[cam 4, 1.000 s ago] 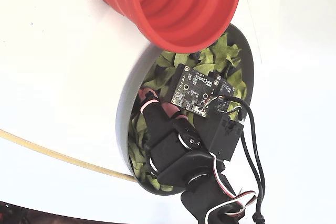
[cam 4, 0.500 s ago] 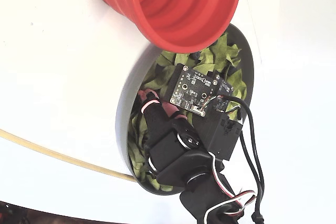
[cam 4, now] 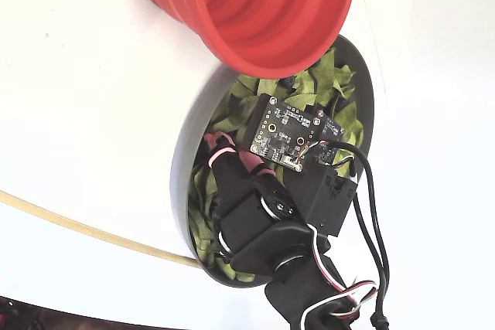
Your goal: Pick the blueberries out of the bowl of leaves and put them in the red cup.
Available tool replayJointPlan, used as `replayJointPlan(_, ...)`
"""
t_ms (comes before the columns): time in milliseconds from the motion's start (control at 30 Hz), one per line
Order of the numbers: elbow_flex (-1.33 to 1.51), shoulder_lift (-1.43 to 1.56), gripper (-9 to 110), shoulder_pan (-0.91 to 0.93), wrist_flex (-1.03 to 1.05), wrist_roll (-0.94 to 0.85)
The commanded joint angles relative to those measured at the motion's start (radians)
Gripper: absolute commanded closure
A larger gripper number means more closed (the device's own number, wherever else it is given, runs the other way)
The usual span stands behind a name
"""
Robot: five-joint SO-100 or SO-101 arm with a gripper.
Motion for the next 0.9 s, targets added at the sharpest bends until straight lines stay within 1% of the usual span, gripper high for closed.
replayJointPlan(0, 0.003, 0.072, 91, -0.008, -0.020, -0.002)
replayJointPlan(867, 0.031, 0.222, 92, -0.015, 0.080, 0.015)
